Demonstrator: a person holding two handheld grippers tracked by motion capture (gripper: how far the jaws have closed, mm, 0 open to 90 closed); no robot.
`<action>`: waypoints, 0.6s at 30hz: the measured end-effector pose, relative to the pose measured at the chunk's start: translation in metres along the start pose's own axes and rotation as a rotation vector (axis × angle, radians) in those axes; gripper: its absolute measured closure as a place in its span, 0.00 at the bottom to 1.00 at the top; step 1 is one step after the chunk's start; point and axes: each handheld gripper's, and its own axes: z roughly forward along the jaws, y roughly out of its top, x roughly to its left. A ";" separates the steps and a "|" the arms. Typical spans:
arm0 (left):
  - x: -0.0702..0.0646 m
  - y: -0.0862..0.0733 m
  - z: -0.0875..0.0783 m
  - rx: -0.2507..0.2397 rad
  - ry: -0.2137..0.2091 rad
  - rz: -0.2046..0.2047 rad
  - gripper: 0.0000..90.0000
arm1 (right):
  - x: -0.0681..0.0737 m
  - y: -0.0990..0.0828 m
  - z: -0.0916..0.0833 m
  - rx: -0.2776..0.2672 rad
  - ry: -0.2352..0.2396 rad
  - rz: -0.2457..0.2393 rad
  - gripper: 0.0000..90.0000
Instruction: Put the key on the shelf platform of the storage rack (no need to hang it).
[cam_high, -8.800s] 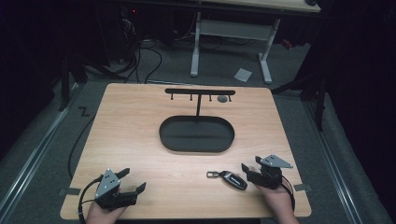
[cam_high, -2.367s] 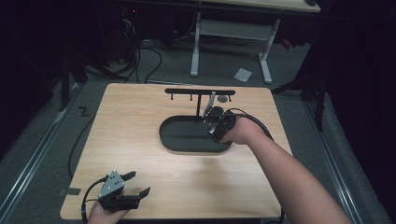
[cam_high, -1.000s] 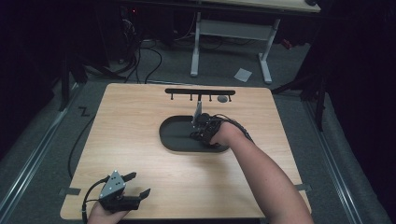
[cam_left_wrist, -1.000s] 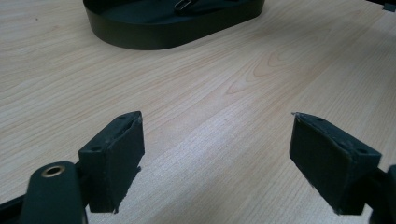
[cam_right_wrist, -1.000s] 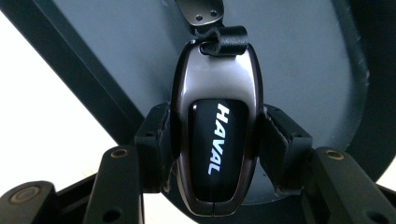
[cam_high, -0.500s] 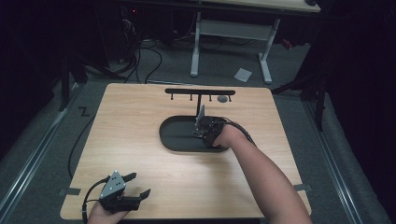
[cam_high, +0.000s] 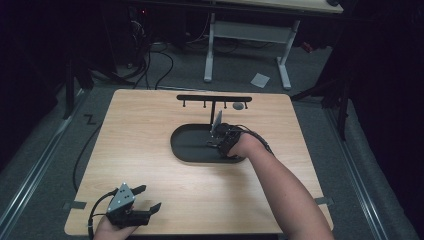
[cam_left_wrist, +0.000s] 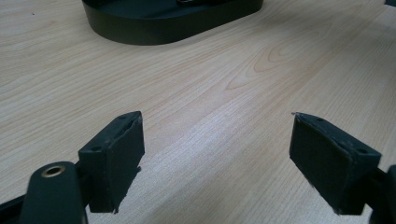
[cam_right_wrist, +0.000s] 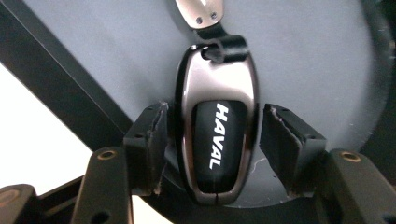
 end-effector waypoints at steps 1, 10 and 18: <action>0.000 0.000 0.000 0.001 -0.002 0.000 0.21 | -0.001 -0.001 -0.001 -0.008 -0.002 0.000 0.44; -0.001 0.001 0.001 0.001 -0.003 0.002 0.21 | 0.001 -0.020 -0.026 -0.120 -0.012 0.045 0.42; -0.002 0.001 0.002 0.011 -0.004 0.008 0.21 | 0.004 -0.047 -0.038 -0.252 -0.018 0.082 0.47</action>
